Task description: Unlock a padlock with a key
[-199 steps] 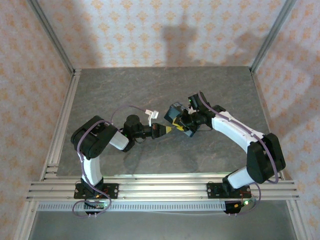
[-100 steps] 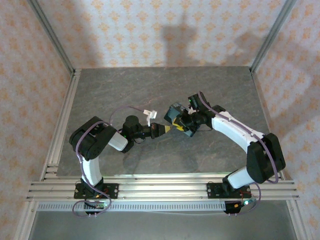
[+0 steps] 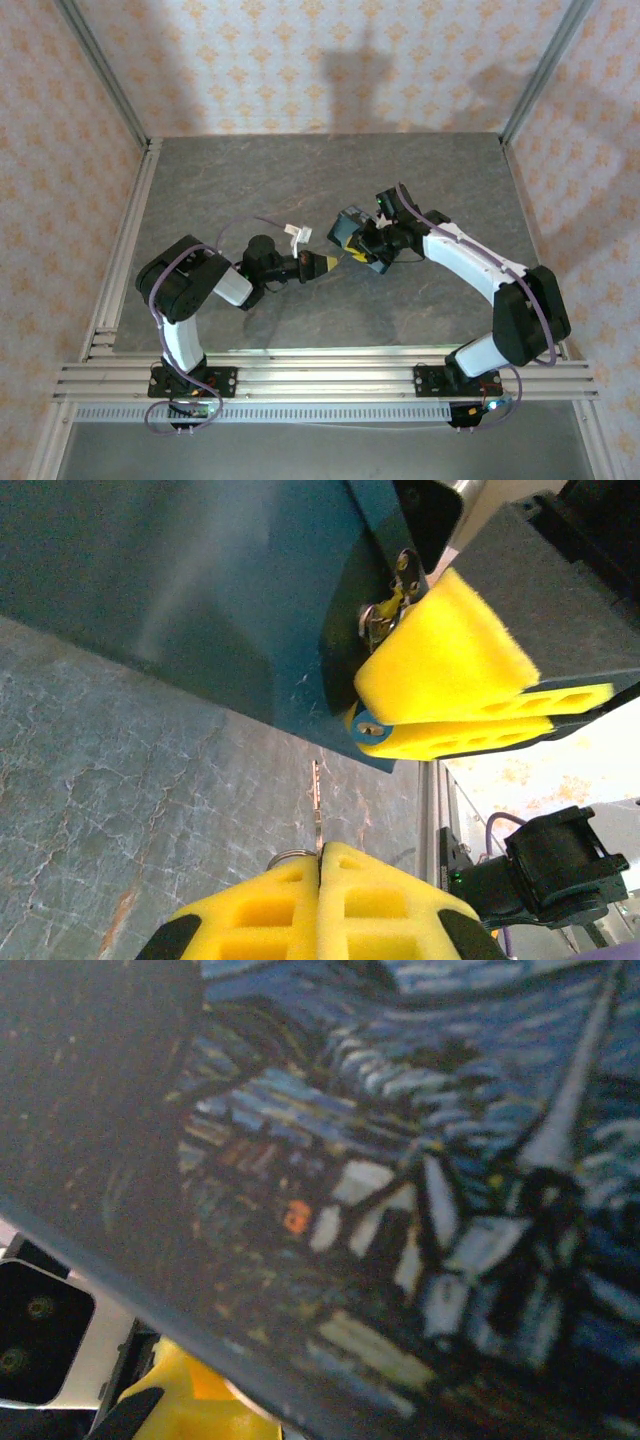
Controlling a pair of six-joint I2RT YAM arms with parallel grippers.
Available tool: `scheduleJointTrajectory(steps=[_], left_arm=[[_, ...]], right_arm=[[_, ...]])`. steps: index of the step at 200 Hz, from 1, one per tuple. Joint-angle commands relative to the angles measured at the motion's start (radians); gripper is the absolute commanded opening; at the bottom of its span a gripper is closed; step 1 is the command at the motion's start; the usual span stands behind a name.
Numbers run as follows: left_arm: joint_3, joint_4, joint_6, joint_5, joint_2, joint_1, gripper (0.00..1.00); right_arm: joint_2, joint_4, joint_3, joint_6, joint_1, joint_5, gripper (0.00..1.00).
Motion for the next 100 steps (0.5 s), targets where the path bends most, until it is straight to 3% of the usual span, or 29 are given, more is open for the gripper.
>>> scheduleJointTrajectory(steps=[1, 100], left_arm=[[-0.002, 0.045, 0.040, 0.015, -0.043, -0.009, 0.00], [0.035, 0.035, 0.048, 0.005, -0.031, -0.037, 0.00]], right_arm=[[0.006, -0.009, 0.024, -0.012, 0.005, -0.016, 0.00], [-0.002, -0.024, 0.025, -0.013, 0.004, -0.021, 0.00]])
